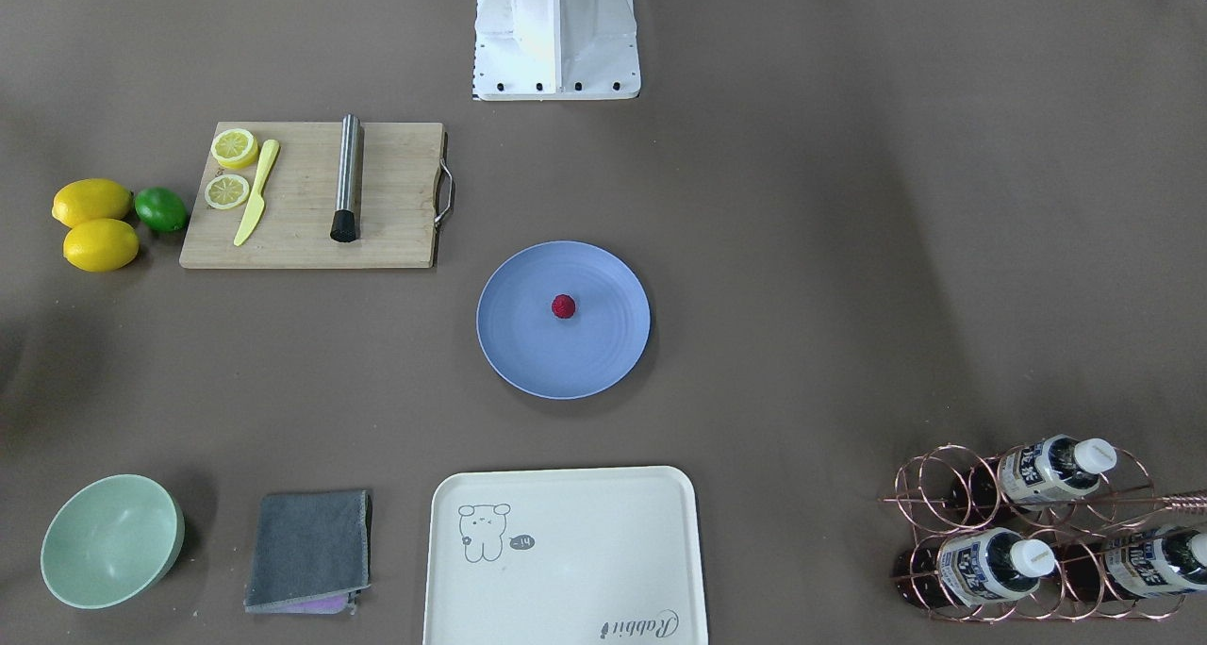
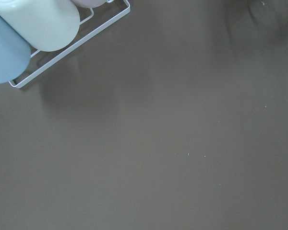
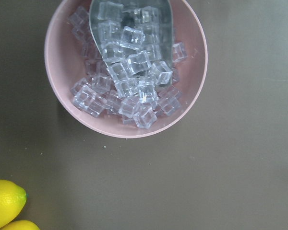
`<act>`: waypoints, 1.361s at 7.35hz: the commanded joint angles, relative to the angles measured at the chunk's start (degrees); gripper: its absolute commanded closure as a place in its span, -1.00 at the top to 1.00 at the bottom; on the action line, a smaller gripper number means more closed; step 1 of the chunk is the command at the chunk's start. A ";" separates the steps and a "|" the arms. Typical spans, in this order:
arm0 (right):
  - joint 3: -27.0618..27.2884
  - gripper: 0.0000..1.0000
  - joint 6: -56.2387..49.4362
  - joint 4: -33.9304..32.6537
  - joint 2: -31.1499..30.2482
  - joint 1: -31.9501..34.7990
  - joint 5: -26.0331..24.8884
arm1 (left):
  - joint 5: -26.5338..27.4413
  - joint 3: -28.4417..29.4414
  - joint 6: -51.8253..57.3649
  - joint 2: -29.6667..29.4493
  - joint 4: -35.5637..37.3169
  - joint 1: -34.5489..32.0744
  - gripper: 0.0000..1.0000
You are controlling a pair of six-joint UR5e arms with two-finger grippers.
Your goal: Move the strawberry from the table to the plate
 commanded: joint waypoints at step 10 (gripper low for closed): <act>-8.21 1.00 0.46 12.84 -0.24 0.53 1.92 | 4.32 0.71 -0.60 -2.64 7.21 2.75 0.96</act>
